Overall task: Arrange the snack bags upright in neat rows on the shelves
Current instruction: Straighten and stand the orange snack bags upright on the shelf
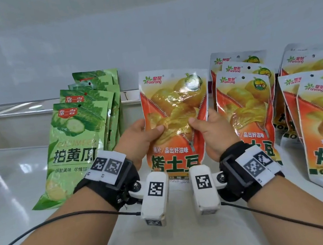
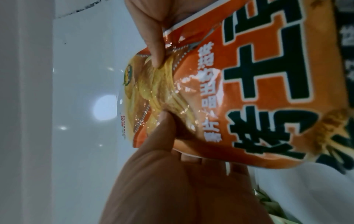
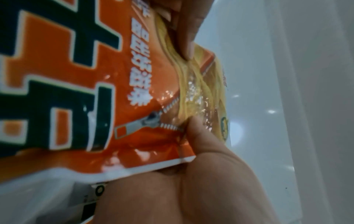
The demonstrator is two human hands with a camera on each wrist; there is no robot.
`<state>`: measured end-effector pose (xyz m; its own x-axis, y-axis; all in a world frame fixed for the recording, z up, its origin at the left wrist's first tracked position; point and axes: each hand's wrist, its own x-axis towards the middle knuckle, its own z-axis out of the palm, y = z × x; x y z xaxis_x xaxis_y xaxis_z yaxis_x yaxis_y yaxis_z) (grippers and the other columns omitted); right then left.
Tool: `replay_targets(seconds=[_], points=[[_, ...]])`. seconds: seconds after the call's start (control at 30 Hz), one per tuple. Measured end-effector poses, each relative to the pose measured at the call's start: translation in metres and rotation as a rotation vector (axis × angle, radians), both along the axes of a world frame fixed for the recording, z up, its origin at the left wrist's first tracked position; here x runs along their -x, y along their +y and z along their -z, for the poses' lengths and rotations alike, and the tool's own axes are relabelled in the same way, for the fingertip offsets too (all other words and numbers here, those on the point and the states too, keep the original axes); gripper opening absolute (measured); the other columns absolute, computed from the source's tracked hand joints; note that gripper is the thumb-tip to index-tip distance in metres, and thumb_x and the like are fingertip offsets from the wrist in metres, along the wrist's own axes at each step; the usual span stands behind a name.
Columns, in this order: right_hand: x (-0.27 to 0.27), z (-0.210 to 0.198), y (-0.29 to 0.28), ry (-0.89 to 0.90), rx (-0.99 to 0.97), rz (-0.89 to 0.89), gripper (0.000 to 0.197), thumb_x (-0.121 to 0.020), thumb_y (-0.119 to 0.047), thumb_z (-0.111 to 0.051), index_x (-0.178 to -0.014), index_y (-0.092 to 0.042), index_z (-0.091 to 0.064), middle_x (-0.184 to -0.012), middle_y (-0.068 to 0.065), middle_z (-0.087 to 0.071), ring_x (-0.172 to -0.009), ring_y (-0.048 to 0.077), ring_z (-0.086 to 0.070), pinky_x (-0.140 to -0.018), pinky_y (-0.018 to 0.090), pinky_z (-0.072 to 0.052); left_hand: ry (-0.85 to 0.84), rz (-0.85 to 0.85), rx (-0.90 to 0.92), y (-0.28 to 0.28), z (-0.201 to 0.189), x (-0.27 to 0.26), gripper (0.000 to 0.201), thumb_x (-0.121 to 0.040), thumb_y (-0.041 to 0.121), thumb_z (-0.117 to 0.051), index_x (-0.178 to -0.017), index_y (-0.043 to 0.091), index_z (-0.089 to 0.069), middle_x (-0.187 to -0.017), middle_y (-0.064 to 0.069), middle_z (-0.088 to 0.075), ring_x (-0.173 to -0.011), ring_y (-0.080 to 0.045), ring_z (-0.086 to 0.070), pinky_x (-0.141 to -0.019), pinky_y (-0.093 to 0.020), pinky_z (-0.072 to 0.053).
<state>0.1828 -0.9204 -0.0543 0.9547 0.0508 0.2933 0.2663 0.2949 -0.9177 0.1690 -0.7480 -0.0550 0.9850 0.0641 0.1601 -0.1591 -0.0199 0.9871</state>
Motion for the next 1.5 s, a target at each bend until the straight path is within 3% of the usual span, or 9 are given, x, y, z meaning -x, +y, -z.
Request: replay_targets(seconds=[0.27, 0.37, 0.47, 0.7, 0.8, 1.0, 1.23, 1.43, 1.5], points=[[-0.003, -0.005, -0.013, -0.064, 0.139, 0.321, 0.042, -0.084, -0.014, -0.065, -0.115, -0.027, -0.039, -0.108, -0.005, -0.054, -0.093, 0.006, -0.054, -0.073, 0.019, -0.041, 0.076, -0.129, 0.054, 0.005, 0.010, -0.013, 0.031, -0.081, 0.013, -0.072, -0.109, 0.008, -0.058, -0.081, -0.008, -0.075, -0.071, -0.029, -0.072, -0.068, -0.041, -0.057], [-0.003, -0.012, -0.022, -0.091, 0.142, 0.447, 0.041, -0.083, -0.011, -0.062, -0.114, -0.025, -0.040, -0.111, -0.003, -0.052, -0.097, 0.009, -0.051, -0.073, 0.019, -0.038, 0.135, -0.191, 0.033, 0.003, 0.012, -0.017, 0.056, -0.082, 0.015, -0.073, -0.131, 0.012, -0.045, -0.104, -0.016, -0.070, -0.085, -0.036, -0.069, -0.082, -0.051, -0.055], [-0.005, -0.019, -0.036, -0.068, 0.187, 0.534, 0.038, -0.082, -0.013, -0.062, -0.113, -0.024, -0.043, -0.116, -0.003, -0.051, -0.100, 0.011, -0.050, -0.078, 0.021, -0.038, 0.120, -0.342, -0.193, 0.002, 0.012, -0.022, 0.082, -0.083, 0.020, -0.071, -0.149, 0.017, -0.022, -0.138, -0.020, -0.049, -0.114, -0.036, -0.055, -0.089, -0.035, -0.043], [-0.003, -0.012, -0.080, 0.072, 0.476, 0.699, 0.051, -0.077, -0.020, -0.062, -0.124, -0.023, -0.044, -0.130, 0.003, -0.044, -0.113, 0.023, -0.048, -0.088, 0.040, -0.047, 0.031, -0.262, -0.277, -0.027, 0.003, -0.022, 0.039, -0.089, 0.022, -0.062, -0.127, 0.018, -0.056, -0.126, -0.007, -0.056, -0.097, -0.018, -0.051, -0.087, -0.032, -0.044], [0.002, -0.003, -0.090, 0.128, 0.586, 0.711, 0.057, -0.077, -0.024, -0.064, -0.129, -0.020, -0.040, -0.130, 0.005, -0.045, -0.114, 0.027, -0.049, -0.096, 0.047, -0.045, 0.029, -0.123, -0.243, -0.052, 0.001, -0.021, 0.029, -0.090, 0.019, -0.061, -0.118, 0.020, -0.060, -0.107, 0.000, -0.063, -0.083, -0.011, -0.057, -0.067, -0.021, -0.049], [0.003, 0.013, -0.112, 0.227, 0.430, 0.599, 0.046, -0.079, -0.015, -0.063, -0.118, -0.020, -0.037, -0.093, -0.005, -0.050, -0.077, 0.011, -0.053, -0.055, 0.024, -0.037, 0.023, 0.044, -0.233, -0.099, 0.005, -0.025, 0.042, -0.090, 0.024, -0.061, -0.131, 0.020, -0.053, -0.120, -0.007, -0.058, -0.088, -0.013, -0.057, -0.081, -0.030, -0.048], [0.001, 0.010, -0.119, 0.184, 0.252, 0.547, 0.053, -0.084, -0.016, -0.060, -0.130, -0.018, -0.035, -0.094, -0.001, -0.058, -0.072, 0.008, -0.057, -0.056, 0.019, -0.044, 0.001, 0.035, -0.063, -0.127, 0.004, -0.035, 0.045, -0.090, 0.036, -0.060, -0.130, 0.018, -0.052, -0.110, -0.003, -0.068, -0.095, -0.019, -0.065, -0.077, -0.034, -0.050], [0.005, 0.003, -0.118, 0.060, 0.163, 0.515, 0.019, -0.085, -0.040, -0.059, -0.091, -0.023, -0.061, -0.093, 0.004, -0.067, -0.089, 0.025, -0.065, -0.086, 0.048, -0.052, -0.052, 0.045, 0.165, -0.129, -0.014, -0.034, 0.033, -0.093, 0.035, -0.055, -0.097, 0.005, -0.068, -0.101, -0.017, -0.072, -0.098, -0.038, -0.067, -0.093, -0.054, -0.050], [0.006, 0.002, -0.119, -0.006, 0.091, 0.498, 0.017, -0.087, -0.039, -0.059, -0.076, -0.026, -0.061, -0.082, -0.004, -0.068, -0.084, 0.017, -0.065, -0.084, 0.039, -0.053, -0.035, 0.080, 0.229, -0.131, -0.017, -0.033, 0.033, -0.096, 0.030, -0.052, -0.103, 0.000, -0.065, -0.106, -0.021, -0.070, -0.103, -0.040, -0.065, -0.094, -0.057, -0.049]])
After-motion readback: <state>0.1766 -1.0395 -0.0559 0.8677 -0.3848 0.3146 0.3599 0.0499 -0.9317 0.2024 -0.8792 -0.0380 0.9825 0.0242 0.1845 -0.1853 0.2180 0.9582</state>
